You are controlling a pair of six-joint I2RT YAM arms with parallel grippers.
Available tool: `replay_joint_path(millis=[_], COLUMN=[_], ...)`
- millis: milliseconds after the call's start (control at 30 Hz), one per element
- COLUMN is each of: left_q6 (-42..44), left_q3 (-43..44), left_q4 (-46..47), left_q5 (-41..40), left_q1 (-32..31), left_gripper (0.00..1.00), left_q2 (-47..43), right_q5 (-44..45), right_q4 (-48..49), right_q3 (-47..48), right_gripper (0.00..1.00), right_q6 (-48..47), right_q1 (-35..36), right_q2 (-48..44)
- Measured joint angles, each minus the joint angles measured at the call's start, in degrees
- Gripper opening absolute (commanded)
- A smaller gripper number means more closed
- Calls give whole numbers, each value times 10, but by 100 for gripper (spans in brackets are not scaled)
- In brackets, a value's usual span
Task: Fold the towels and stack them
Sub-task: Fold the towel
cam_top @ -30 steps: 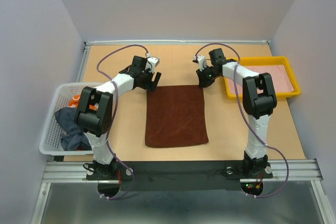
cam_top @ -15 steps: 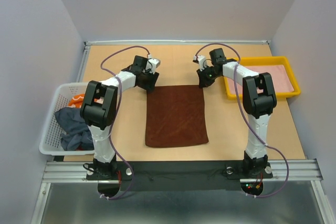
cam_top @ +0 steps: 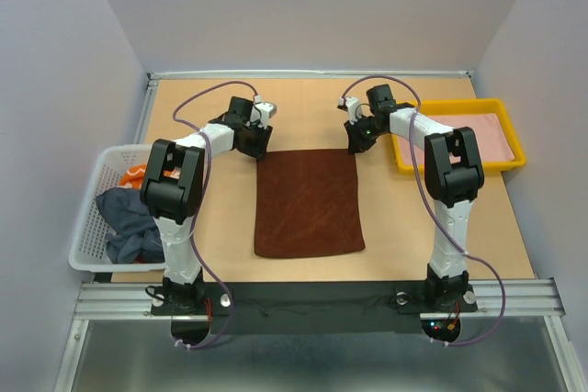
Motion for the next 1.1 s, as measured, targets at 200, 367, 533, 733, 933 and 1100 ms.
replay_joint_path(millis=[200, 367, 533, 733, 933, 1100], left_q6=[-3, -7, -8, -4, -3, -3], left_q3=[9, 18, 32, 49, 66, 66], left_q4=[-3, -3, -10, -6, 9, 22], left_q5=[-5, -13, -11, -15, -28, -22], left_q1=[0, 2, 9, 21, 20, 20], left_gripper=[32, 0, 0, 0, 0, 0], left_q2=[8, 15, 22, 24, 6, -43], right_q5=[0, 10, 44, 85, 111, 120], right_q4=[-1, -8, -20, -20, -6, 5], right_q3=[1, 9, 48, 103, 147, 131], right_gripper=[1, 1, 0, 0, 0, 0], right_q6=[0, 0, 3, 22, 37, 43], right_q1=[0, 0, 2, 5, 5, 5], right_q2=[0, 4, 21, 30, 25, 6])
